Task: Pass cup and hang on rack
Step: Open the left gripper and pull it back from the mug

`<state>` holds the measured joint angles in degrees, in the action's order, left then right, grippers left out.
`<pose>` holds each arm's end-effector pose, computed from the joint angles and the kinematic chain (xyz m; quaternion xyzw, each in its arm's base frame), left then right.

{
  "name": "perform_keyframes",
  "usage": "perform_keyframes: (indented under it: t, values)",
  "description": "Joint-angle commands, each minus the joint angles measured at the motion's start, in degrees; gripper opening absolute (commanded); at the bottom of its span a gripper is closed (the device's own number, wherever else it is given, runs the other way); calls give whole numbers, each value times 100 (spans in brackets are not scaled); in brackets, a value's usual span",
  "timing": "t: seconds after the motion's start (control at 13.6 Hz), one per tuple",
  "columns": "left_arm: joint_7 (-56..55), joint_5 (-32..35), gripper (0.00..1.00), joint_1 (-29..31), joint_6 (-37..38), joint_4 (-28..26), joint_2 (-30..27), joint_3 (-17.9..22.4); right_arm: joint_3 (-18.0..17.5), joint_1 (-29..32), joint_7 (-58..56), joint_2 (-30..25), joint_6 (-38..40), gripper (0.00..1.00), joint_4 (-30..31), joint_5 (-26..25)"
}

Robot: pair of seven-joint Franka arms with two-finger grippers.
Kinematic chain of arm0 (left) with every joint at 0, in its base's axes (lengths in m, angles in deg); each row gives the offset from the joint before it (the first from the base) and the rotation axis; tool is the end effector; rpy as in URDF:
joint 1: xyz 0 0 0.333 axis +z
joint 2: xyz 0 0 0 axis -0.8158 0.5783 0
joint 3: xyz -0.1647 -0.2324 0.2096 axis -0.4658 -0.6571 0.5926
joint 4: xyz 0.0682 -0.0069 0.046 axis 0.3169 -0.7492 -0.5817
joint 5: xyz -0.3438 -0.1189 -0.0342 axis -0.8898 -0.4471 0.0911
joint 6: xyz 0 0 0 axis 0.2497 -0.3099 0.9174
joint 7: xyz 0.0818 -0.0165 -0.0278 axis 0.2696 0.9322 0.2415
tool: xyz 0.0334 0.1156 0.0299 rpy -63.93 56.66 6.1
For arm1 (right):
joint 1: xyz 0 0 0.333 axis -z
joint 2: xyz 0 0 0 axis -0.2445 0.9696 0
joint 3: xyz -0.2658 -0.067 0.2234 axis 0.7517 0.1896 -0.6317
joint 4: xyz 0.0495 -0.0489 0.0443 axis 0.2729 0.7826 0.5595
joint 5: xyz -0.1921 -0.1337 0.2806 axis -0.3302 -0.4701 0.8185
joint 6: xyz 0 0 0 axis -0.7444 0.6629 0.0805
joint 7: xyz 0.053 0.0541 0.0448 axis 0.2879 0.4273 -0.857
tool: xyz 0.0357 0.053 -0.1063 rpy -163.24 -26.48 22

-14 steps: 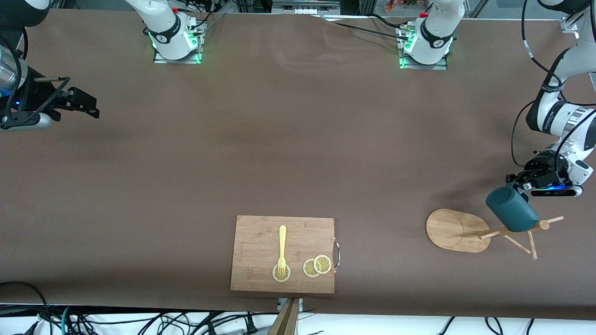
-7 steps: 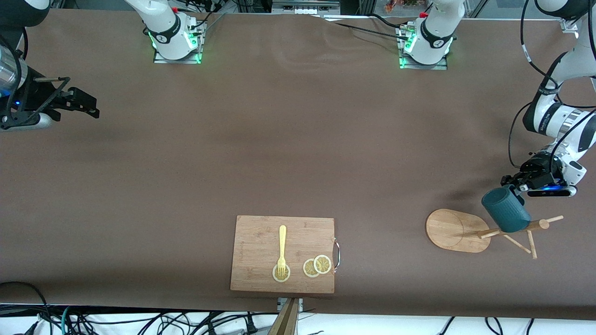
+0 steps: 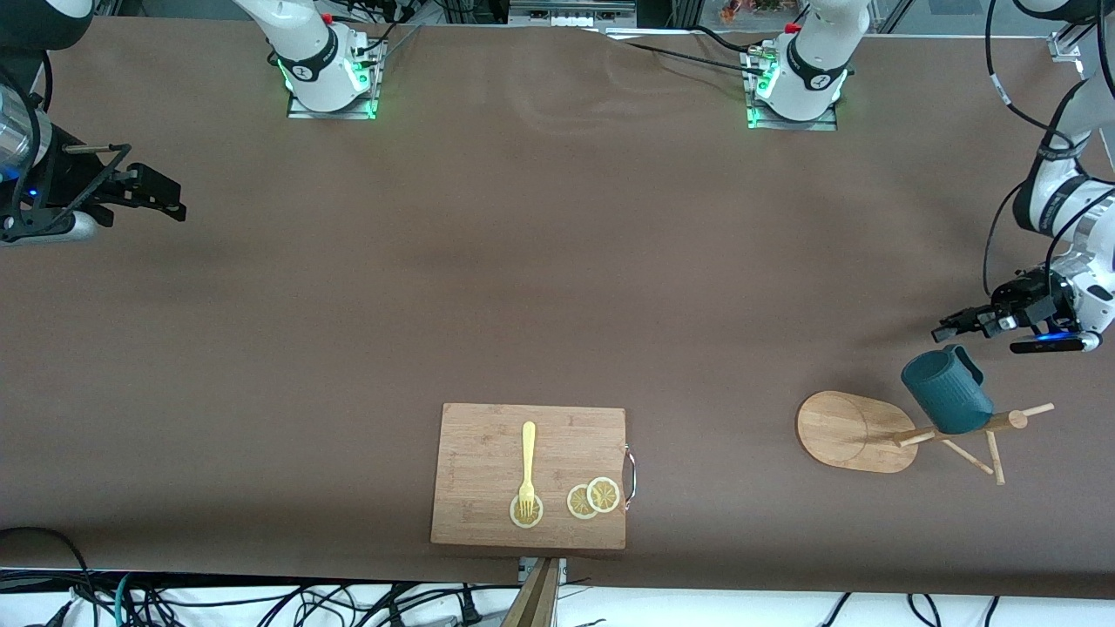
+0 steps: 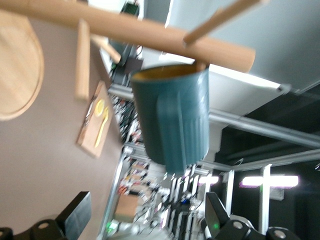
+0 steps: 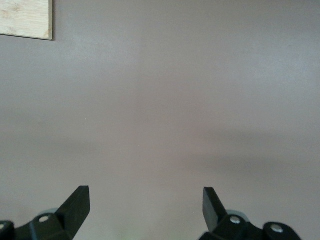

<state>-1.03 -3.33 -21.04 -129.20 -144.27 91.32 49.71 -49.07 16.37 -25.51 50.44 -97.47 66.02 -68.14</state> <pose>0.5529 0.2401 0.2676 0.6679 0.2118 0.0537 0.7115 0.5235 0.0075 0.5968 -0.9985 -0.0437 0.0310 0.0071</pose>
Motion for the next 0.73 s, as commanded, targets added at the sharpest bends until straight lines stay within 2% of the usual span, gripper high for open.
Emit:
perform_keyframes:
  t: [0.0,0.29,0.44,0.66]
  values:
    - [89,1040,100,64,125,-56,-556,4,-12,7,65,-50,4,100,-12,86]
    - [27,2587,100,-32,143,14,-1242,4,-12,7,65,-50,13,100,-12,227]
    - [10,3361,100,-294,117,137,-1550,4,-12,7,65,-50,13,100,-12,227]
    - [-812,4529,100,-996,81,1013,-1796,30,-21,-1,65,-50,13,100,-12,227]
